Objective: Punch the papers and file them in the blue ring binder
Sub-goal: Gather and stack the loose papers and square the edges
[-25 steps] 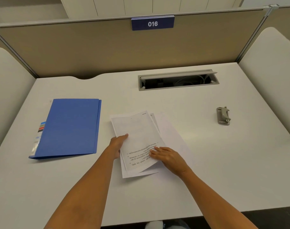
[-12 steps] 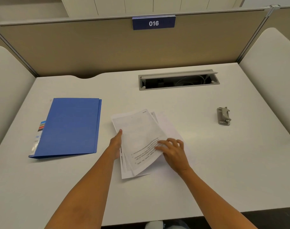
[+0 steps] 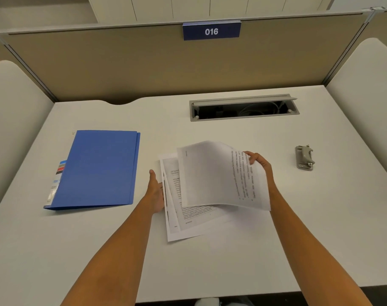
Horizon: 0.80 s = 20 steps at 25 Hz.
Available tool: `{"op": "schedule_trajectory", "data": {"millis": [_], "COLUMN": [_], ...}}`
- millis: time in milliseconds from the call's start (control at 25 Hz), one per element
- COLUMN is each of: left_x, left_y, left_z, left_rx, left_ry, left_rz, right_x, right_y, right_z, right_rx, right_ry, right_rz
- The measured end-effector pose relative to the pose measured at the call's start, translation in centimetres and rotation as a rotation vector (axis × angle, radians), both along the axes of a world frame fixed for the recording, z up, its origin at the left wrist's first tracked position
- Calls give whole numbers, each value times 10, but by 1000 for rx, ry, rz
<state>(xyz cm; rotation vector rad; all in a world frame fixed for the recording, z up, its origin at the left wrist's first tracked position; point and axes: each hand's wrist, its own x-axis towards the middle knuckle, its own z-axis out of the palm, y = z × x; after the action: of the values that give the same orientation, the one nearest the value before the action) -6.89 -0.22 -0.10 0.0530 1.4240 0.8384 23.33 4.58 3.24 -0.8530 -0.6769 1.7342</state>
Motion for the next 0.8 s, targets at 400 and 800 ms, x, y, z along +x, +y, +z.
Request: {"op": "schedule_trajectory", "data": {"millis": [400,800], "left_x": [-12,-4], "left_y": [7,9], "left_z": [-1,-2], "left_rx": [-22,-9], "left_ry": [-20,312], "left_rz": [-118,-542], "right_x": [10,-15], "right_y": [27,68], "right_z": [-19,2], "right_rx": [-34,462], "right_ry": [-252,-1332], "right_rz": [455,397]}}
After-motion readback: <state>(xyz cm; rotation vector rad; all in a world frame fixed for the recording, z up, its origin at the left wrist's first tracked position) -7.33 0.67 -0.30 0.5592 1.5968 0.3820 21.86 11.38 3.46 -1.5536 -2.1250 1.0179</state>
